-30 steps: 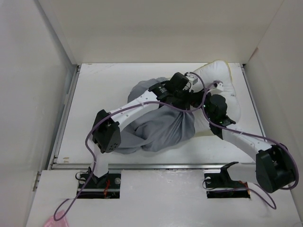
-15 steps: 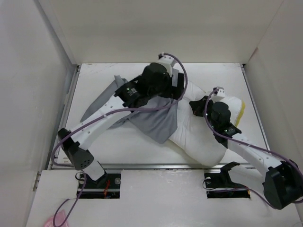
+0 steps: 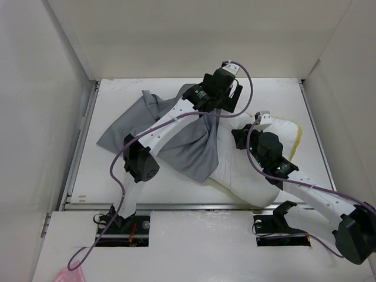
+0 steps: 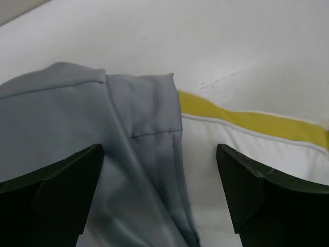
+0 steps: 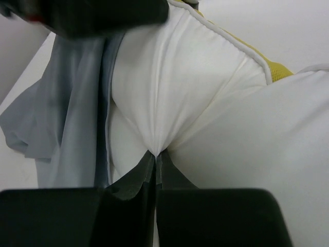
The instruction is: Put the pillow into the pillowcase
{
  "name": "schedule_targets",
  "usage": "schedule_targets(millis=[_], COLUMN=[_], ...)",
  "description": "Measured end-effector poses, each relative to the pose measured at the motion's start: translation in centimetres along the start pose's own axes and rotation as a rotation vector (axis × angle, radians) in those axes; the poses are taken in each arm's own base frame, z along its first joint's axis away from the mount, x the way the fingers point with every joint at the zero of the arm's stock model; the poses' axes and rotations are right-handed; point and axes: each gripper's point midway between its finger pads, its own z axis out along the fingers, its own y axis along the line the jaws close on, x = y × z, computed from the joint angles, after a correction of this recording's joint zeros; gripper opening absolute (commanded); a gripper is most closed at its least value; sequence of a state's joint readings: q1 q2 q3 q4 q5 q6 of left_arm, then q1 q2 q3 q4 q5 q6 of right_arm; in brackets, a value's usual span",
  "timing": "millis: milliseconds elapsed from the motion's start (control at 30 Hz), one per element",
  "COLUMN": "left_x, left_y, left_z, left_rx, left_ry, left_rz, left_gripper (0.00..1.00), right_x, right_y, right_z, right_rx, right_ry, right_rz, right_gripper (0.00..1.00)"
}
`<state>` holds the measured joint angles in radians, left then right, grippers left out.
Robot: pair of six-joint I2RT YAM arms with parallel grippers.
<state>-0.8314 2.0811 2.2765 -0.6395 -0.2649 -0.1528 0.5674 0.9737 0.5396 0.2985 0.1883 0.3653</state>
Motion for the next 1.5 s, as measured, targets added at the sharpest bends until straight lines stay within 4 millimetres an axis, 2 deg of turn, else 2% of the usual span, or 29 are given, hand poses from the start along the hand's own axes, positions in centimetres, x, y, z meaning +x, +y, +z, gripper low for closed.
schedule_targets(millis=[100,133,267,433,533,567,633,667,700,900,1033,1133,1233,1367,1500], left_x=[3.1,3.4,2.9,2.4,2.1,2.1,2.0,2.1,2.2,2.3,2.1,2.2,2.1,1.2,1.3], left_y=[0.5,0.6,1.4,2.8,3.3,3.4,3.5,3.4,3.3,1.8,-1.5,-5.0,-8.6,-10.8,-11.9], left_z=[2.2,2.3,2.2,1.9,1.9,2.0,2.2,2.3,2.4,2.5,1.9,0.8,-1.3,-3.2,-4.1], left_rx=[-0.036,-0.040,-0.090,-0.180,-0.209,-0.215,-0.222,-0.222,-0.219,-0.194,-0.108,-0.013,0.096,0.226,0.337], left_ry=[0.082,0.091,0.075,0.055,0.044,0.042,0.039,0.040,0.041,0.032,0.006,-0.013,-0.038,-0.079,-0.092], left_rz=[0.065,0.079,0.119,0.148,0.167,0.173,0.184,0.194,0.204,0.270,0.320,0.370,0.407,0.391,0.360], left_gripper=[0.89,0.83,0.72,0.72,0.58,0.44,0.32,0.21,0.00,0.00,0.00,0.00,0.00,0.00,0.00], right_x=[0.1,0.3,0.7,0.3,0.1,0.0,0.0,0.0,0.0,0.4,0.5,0.1,-0.7,-2.9,-3.7], right_y=[0.0,0.0,0.3,0.8,1.1,1.2,1.2,1.3,1.3,1.4,1.8,2.1,2.3,3.8,4.6], right_z=[-0.1,-0.1,-0.4,-0.7,-0.9,-1.0,-1.1,-1.1,-1.2,-1.1,-0.6,0.1,0.6,0.6,0.7], right_rx=[0.000,0.000,-0.014,-0.038,-0.051,-0.054,-0.058,-0.060,-0.062,-0.077,-0.097,-0.101,-0.093,-0.131,-0.164], right_ry=[0.004,0.011,0.026,0.015,0.009,0.007,0.005,0.006,0.006,0.020,0.013,-0.016,-0.062,-0.204,-0.288], right_rz=[-0.033,-0.043,-0.075,-0.104,-0.117,-0.119,-0.127,-0.132,-0.140,-0.179,-0.206,-0.211,-0.191,-0.141,-0.101], right_gripper=[0.00,0.00,0.00,0.00,0.00,0.00,0.00,0.00,0.00,0.00,0.00,0.00,0.00,0.00,0.00])
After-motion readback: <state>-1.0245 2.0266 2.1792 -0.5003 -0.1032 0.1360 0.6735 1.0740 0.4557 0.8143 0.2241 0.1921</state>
